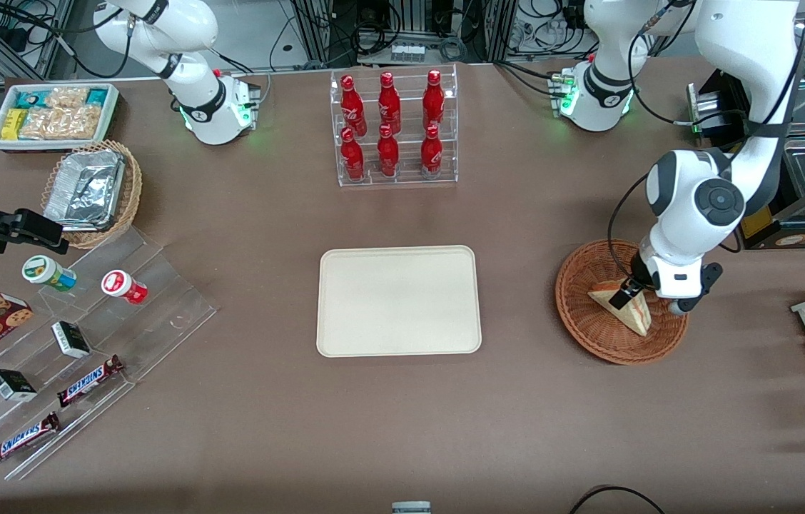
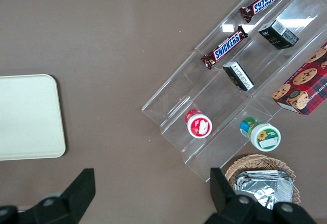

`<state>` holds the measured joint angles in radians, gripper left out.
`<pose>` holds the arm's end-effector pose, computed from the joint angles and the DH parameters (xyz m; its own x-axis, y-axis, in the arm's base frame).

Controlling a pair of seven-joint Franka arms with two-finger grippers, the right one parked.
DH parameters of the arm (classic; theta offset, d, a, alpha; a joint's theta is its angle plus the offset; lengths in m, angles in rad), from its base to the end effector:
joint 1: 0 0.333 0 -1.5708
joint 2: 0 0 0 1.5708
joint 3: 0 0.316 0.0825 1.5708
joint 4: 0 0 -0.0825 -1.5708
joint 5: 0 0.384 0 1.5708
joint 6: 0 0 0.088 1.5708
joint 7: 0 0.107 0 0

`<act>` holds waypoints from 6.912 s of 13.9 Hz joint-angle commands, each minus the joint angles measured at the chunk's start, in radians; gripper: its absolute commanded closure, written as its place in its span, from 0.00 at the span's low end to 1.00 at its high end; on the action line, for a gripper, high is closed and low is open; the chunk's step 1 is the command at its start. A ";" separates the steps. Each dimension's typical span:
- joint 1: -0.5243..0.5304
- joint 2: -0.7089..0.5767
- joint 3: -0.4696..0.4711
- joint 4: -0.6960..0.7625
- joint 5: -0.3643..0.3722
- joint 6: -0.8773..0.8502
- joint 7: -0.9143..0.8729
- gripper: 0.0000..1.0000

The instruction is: Place sandwich from basket to tray

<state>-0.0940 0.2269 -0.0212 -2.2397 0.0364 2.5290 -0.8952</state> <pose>0.5466 -0.0636 0.2728 0.7289 0.6825 0.0529 0.6816 -0.7308 0.0373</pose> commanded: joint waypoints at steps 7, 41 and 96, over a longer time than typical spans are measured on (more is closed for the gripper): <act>-0.004 0.029 0.012 0.005 0.017 0.033 -0.025 0.97; -0.691 0.495 -0.036 0.812 0.114 -0.257 -0.103 1.00; 0.039 -0.300 0.096 0.680 -0.043 -1.187 0.864 0.01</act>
<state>-0.0588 -0.0392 0.0752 -1.5237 -0.0072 1.3520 -0.0475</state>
